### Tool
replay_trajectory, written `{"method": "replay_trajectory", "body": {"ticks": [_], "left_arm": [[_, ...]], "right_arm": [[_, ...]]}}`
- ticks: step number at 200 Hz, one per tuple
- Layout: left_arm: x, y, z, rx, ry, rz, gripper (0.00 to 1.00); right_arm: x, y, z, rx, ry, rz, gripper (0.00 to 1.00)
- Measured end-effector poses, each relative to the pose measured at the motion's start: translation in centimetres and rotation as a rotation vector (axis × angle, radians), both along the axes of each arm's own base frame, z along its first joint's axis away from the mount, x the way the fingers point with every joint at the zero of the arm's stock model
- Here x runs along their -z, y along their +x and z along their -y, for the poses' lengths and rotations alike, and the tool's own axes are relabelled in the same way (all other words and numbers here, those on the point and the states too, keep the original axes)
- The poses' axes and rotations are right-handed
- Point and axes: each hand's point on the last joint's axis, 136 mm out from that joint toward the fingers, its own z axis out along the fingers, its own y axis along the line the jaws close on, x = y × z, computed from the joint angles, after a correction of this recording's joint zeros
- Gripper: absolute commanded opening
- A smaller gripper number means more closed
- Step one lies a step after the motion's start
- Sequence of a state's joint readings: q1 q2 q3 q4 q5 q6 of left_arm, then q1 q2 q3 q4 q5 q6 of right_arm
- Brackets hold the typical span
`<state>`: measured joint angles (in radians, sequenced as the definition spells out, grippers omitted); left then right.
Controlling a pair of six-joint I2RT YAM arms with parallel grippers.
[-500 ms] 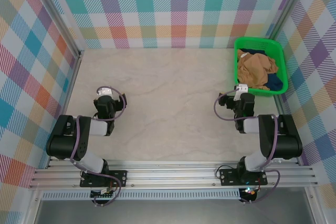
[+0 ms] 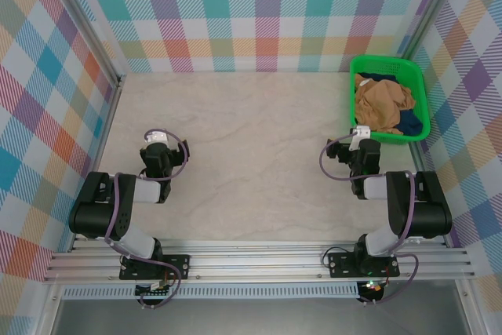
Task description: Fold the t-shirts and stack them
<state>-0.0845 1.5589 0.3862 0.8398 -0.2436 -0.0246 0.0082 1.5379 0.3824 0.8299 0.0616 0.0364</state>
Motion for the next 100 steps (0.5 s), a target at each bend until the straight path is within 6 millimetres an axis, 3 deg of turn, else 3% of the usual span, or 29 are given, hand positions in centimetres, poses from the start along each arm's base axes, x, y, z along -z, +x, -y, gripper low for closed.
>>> {"method": "replay_trajectory", "body": {"ticks": [41, 54, 75, 100], "left_arm": [[-0.1, -0.2, -0.1, -0.007, 0.003, -0.006, 1.00], [-0.9, -0.7, -0.2, -0.021, 0.015, -0.009, 1.00], [-5.8, -1.3, 0.7, -0.010, 0.033, 0.095, 1.00], [-13.9, -1.0, 1.4, -0.042, -0.055, 0.249, 1.00]], "right_arm": [[-0.2, -0.1, -0.1, 0.007, -0.007, -0.001, 1.00], [-1.5, -0.7, -0.2, 0.022, -0.023, -0.004, 1.00], [-7.5, -0.8, -0.6, 0.041, -0.011, 0.095, 0.99], [-18.5, 0.8, 0.0, 0.148, 0.160, 0.142, 1.00]]}}
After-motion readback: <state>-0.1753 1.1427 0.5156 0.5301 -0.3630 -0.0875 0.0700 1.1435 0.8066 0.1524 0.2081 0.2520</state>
